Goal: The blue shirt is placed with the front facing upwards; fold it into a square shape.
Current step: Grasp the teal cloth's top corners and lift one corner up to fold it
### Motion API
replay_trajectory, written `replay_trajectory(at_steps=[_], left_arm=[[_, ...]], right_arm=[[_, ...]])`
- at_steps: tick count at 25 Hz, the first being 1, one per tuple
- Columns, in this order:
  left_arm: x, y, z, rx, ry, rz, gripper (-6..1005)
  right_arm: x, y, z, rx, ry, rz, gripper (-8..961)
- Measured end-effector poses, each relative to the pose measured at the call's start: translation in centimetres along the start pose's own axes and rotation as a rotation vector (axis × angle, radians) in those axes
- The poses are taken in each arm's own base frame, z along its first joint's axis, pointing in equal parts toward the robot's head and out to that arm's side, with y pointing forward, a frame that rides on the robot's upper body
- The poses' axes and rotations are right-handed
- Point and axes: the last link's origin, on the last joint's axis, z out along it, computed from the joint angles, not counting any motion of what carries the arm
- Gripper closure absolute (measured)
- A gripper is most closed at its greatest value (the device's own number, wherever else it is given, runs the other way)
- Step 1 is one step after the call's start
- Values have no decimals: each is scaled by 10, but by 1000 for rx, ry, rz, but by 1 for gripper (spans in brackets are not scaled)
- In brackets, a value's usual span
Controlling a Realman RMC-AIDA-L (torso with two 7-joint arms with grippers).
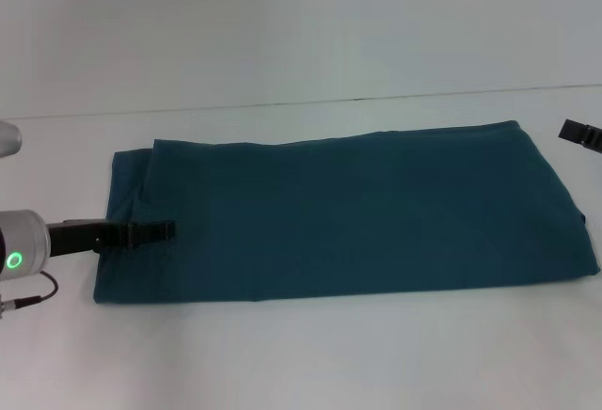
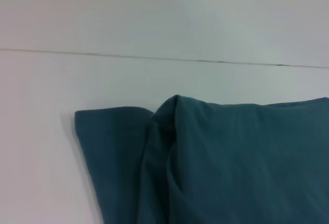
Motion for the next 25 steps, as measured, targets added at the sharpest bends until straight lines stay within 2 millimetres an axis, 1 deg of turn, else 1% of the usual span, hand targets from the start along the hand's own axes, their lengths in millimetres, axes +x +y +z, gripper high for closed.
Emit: replay_trajectory(at_steps=[10, 14, 25], left_arm=[[13, -6, -14, 23, 47, 12, 112], [11, -9, -15, 35, 45, 10, 112], [-2, -5, -8, 15, -3, 6, 112]], right_arm=[[-3, 3, 5, -7, -4, -4, 159], [-1, 2, 5, -6, -4, 1, 159], [2, -1, 0, 4, 2, 9, 159]])
